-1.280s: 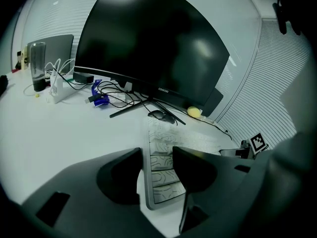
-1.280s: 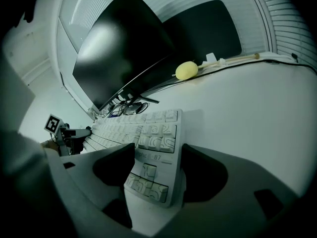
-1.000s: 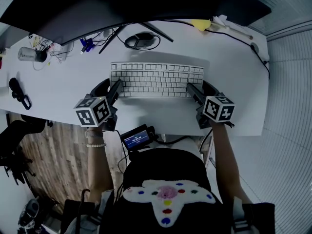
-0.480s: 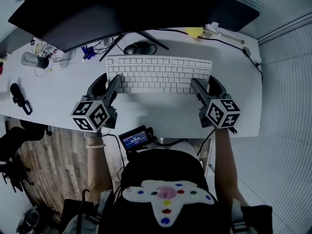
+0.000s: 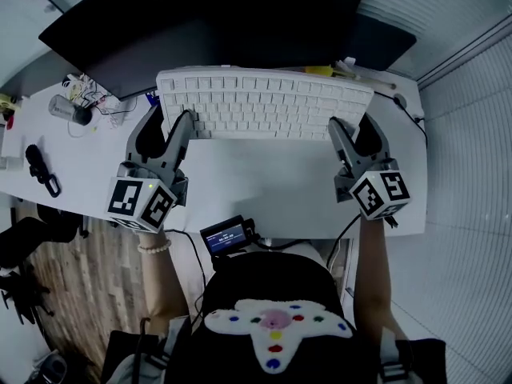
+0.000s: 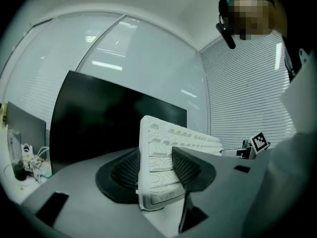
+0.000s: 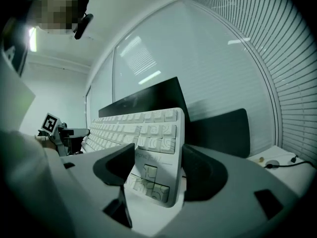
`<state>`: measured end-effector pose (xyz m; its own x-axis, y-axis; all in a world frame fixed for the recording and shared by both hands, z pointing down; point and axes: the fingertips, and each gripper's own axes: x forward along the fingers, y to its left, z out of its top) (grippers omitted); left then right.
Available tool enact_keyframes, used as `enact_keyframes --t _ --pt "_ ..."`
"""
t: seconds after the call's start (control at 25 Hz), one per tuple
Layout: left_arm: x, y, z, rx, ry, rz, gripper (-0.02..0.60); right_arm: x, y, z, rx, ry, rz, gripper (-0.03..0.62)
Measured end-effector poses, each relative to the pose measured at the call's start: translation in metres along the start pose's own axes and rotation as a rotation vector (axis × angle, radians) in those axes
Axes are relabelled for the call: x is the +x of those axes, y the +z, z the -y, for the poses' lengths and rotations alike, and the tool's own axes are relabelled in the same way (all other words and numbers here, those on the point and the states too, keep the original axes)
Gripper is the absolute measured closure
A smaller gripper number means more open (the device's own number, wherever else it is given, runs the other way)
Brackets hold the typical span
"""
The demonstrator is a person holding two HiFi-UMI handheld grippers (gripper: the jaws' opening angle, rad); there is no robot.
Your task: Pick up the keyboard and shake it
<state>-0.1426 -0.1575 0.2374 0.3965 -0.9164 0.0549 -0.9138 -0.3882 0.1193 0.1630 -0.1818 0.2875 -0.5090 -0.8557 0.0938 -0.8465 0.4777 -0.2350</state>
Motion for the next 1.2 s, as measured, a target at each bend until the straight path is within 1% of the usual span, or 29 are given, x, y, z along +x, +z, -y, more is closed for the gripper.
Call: enact_keyframes --t 0.08,0.16,0.36,0.44,0.64,0.8,0.92,1.04,1.2 --pt "-0.004 0.029 0.015 0.061 -0.006 0.046 0.374 -0.010 0.018 0.002 0.000 0.009 0.075 0.278" --pt "-0.011 0.045 0.025 0.107 -0.009 0.071 0.374 -0.018 0.027 0.000 0.012 0.012 0.106 0.278" --pt "-0.018 0.062 0.032 0.216 -0.010 0.129 0.376 -0.015 0.023 0.000 0.046 0.040 0.179 0.278" --pt "-0.019 0.065 0.033 0.242 -0.014 0.153 0.376 -0.013 0.021 0.001 0.052 0.042 0.199 0.278" --pt "-0.020 0.064 0.034 0.245 -0.012 0.172 0.376 -0.012 0.024 0.000 0.047 0.045 0.213 0.278" --pt "-0.018 0.069 0.037 0.231 -0.037 0.233 0.376 -0.012 0.029 0.001 0.020 0.044 0.256 0.278" --pt "-0.017 0.066 0.033 0.255 -0.031 0.234 0.376 -0.012 0.029 0.002 0.016 0.035 0.273 0.278" --pt "-0.021 0.070 0.034 0.249 -0.038 0.249 0.376 -0.016 0.034 -0.001 0.010 0.031 0.285 0.278" --pt "-0.019 0.066 0.033 0.241 -0.035 0.229 0.376 -0.017 0.032 0.000 0.015 0.024 0.267 0.278"
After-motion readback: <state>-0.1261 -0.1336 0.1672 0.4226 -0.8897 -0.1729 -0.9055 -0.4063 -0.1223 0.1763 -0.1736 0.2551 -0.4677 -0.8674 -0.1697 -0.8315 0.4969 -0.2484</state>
